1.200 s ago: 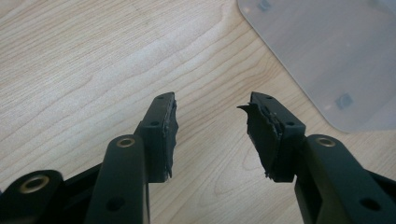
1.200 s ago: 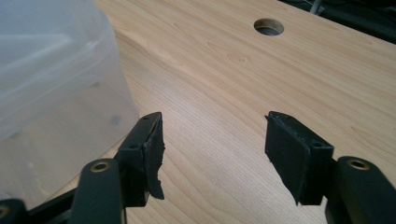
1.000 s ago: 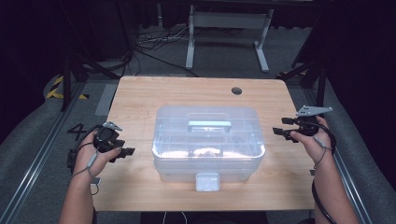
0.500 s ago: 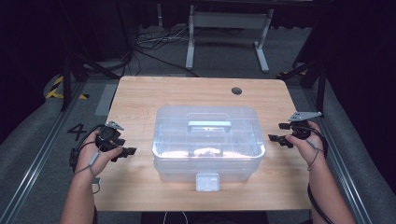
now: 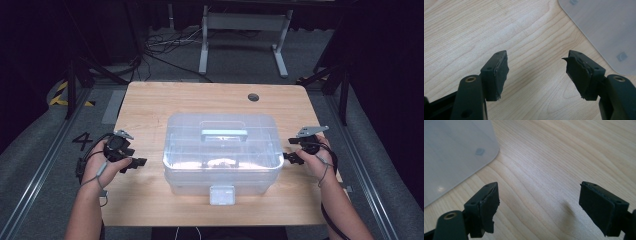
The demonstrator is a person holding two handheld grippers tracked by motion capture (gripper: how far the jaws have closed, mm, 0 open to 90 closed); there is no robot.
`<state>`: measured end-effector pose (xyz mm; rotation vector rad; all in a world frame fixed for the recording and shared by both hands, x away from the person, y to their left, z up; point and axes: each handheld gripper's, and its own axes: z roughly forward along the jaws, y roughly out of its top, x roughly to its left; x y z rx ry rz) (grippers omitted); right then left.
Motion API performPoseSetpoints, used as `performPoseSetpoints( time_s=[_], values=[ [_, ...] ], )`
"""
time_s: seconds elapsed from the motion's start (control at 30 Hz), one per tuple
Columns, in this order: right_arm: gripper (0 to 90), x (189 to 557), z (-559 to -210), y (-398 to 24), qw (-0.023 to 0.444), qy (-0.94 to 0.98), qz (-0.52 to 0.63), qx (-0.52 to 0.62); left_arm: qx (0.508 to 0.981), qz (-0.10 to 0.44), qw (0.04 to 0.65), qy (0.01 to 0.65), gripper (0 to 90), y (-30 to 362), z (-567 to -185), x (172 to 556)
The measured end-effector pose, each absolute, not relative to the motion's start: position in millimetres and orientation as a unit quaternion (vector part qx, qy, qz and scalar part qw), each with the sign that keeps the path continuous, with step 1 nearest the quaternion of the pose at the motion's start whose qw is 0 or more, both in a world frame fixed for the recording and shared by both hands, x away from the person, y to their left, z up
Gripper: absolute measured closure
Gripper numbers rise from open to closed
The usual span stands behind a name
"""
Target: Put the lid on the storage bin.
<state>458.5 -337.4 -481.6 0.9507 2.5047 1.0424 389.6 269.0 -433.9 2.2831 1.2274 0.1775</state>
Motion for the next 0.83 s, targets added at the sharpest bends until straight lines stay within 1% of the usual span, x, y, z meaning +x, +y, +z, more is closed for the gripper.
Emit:
performPoseSetpoints(
  time_s=[0.23, 0.37, 0.57, 0.67, 0.7, 0.77, 0.83],
  values=[
    [16.3, 455.4, -489.7, -334.3, 0.125, 0.867, 0.349, 0.334, 0.854, 0.057, 0.259, 0.448, 33.3, 261.5, -441.7, 392.9],
    [16.3, 454.2, -492.0, -332.8, 0.129, 0.868, 0.348, 0.331, 0.855, 0.055, 0.261, 0.445, 32.5, 258.6, -443.7, 393.7],
    [15.8, 452.3, -492.9, -332.6, 0.132, 0.864, 0.349, 0.337, 0.856, 0.064, 0.266, 0.44, 30.7, 256.2, -448.0, 395.8],
    [15.8, 452.1, -492.9, -333.1, 0.133, 0.863, 0.35, 0.34, 0.855, 0.064, 0.271, 0.437, 26.9, 255.8, -448.4, 395.9],
    [15.8, 452.3, -493.0, -333.4, 0.133, 0.862, 0.352, 0.34, 0.855, 0.068, 0.277, 0.434, 26.9, 255.9, -448.5, 395.8],
    [15.8, 452.3, -492.7, -333.9, 0.135, 0.86, 0.356, 0.339, 0.85, 0.073, 0.287, 0.435, 23.4, 257.2, -448.3, 396.0],
    [15.8, 452.3, -492.3, -334.3, 0.137, 0.859, 0.357, 0.34, 0.845, 0.077, 0.295, 0.44, 23.3, 258.1, -448.7, 396.6]
  ],
)
